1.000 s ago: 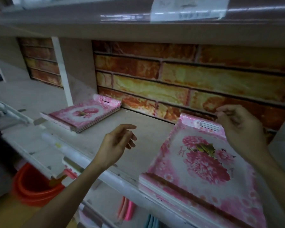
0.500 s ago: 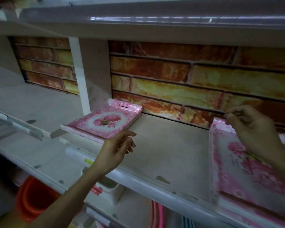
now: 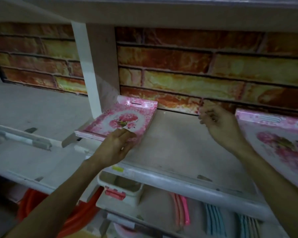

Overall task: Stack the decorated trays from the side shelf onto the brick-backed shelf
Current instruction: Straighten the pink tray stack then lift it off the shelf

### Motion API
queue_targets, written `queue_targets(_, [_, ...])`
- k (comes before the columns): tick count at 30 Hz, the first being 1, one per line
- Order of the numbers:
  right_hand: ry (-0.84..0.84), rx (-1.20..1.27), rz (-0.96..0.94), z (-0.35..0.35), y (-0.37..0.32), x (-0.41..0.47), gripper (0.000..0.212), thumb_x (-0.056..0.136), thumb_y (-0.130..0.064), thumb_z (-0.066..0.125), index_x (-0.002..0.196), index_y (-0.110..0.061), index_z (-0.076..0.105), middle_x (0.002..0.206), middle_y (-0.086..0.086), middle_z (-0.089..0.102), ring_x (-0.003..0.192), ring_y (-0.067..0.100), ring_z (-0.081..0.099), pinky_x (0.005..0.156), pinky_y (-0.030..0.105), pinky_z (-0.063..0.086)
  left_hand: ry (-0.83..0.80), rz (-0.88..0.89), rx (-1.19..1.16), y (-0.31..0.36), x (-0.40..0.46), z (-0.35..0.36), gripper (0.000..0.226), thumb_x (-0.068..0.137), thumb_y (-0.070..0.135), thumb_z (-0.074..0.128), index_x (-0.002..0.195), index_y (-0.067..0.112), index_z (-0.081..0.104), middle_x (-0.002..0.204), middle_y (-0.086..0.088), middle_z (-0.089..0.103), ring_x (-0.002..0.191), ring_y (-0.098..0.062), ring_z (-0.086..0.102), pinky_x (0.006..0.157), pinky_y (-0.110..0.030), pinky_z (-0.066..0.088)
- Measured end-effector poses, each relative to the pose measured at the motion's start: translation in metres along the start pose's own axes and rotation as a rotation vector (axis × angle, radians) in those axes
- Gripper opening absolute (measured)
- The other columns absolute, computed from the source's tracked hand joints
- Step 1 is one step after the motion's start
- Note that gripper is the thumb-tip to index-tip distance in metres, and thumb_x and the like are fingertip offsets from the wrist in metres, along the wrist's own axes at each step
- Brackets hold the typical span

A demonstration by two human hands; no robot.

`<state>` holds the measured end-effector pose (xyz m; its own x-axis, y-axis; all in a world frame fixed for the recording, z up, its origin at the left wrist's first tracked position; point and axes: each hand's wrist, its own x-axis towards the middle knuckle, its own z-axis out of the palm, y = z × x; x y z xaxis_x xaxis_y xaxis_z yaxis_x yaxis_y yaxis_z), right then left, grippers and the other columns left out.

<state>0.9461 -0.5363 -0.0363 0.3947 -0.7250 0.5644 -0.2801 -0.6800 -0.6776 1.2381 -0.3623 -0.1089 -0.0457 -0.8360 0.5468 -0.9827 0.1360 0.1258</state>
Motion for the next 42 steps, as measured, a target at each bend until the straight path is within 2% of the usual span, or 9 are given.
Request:
queue_targets(6, [-0.064,0.009,0.034,0.066,-0.012,0.007,0.020,0.091,-0.015,0.057,0.086,-0.034,0.059,0.084,-0.003,0.071,0.081,0.017,0.069,0.078,0.037,0.056,-0.124,0.031,0.092,-0.031,-0.005,0.005,0.041,0.086,0.040,0.069,0.117,0.014,0.065,0.110,-0.006,0.069,0.093,-0.027,0.065,0.078,-0.039,0.052])
queue_targets(11, [-0.093,0.004,0.080,0.102,-0.014,0.018,0.028,0.091,-0.014,0.056,0.082,-0.040,0.057,0.082,-0.010,0.069,0.080,0.016,0.069,0.076,0.033,0.056,-0.140,0.122,0.188,-0.046,-0.009,0.006,0.036,0.089,0.038,0.050,0.107,0.013,0.069,0.099,-0.007,0.071,0.082,-0.029,0.068,0.072,-0.037,0.054])
queue_targets(21, [-0.177,-0.072,0.203,0.149,0.005,0.027,0.010,0.093,-0.016,0.054,0.095,-0.021,0.062,0.089,-0.002,0.068,0.083,0.013,0.067,0.065,0.014,0.045,-0.133,0.182,0.203,-0.051,-0.006,0.007,0.037,0.093,0.037,0.042,0.107,0.016,0.069,0.100,-0.002,0.073,0.088,-0.023,0.069,0.074,-0.034,0.054])
queue_targets(25, [-0.188,-0.040,0.334,0.166,0.012,0.032,0.012,0.088,-0.016,0.056,0.086,-0.026,0.062,0.086,-0.004,0.069,0.084,0.017,0.067,0.073,0.025,0.053,-0.080,0.204,0.229,-0.054,0.005,0.001,0.027,0.092,0.033,0.054,0.108,0.017,0.068,0.101,-0.001,0.073,0.089,-0.022,0.070,0.073,-0.032,0.054])
queue_targets(28, [-0.159,0.112,0.534,0.182,0.010,0.038,0.014,0.087,-0.017,0.059,0.076,-0.019,0.068,0.083,0.008,0.072,0.077,0.025,0.069,0.079,0.040,0.059,-0.028,0.212,0.232,-0.054,0.019,-0.010,0.029,0.091,0.034,0.054,0.108,0.016,0.069,0.102,-0.003,0.074,0.090,-0.022,0.071,0.073,-0.033,0.057])
queue_targets(32, [-0.195,0.644,0.919,0.197,-0.001,0.045,0.041,0.091,-0.036,0.062,0.098,0.005,0.067,0.099,0.027,0.070,0.087,0.039,0.070,0.073,0.049,0.060,-0.019,0.249,0.236,-0.050,0.034,-0.024,0.030,0.094,0.033,0.053,0.114,0.016,0.067,0.109,-0.003,0.073,0.099,-0.024,0.069,0.078,-0.036,0.056])
queue_targets(37, [-0.303,1.005,1.011,0.211,-0.023,0.059,0.053,0.093,-0.042,0.053,0.122,0.001,0.062,0.121,0.023,0.065,0.115,0.037,0.061,0.103,0.048,0.046,0.013,0.301,0.237,-0.040,0.040,-0.034,0.028,0.093,0.034,0.059,0.114,0.017,0.067,0.108,-0.001,0.073,0.098,-0.024,0.069,0.077,-0.035,0.056])
queue_targets(40, [-0.332,0.894,1.028,0.214,-0.035,0.065,0.030,0.096,-0.022,0.048,0.102,0.001,0.066,0.089,0.019,0.071,0.077,0.032,0.070,0.072,0.036,0.056,0.015,0.310,0.258,-0.033,0.039,-0.035,0.028,0.090,0.034,0.063,0.112,0.018,0.067,0.106,0.000,0.074,0.097,-0.022,0.070,0.076,-0.033,0.055])
queue_targets(42, [-0.277,0.732,1.004,0.217,-0.036,0.067,0.027,0.099,-0.013,0.045,0.111,0.004,0.062,0.097,0.021,0.066,0.089,0.037,0.067,0.082,0.043,0.054,0.018,0.299,0.270,-0.031,0.036,-0.035,0.029,0.086,0.034,0.068,0.111,0.019,0.068,0.106,0.001,0.075,0.098,-0.021,0.070,0.077,-0.031,0.055])
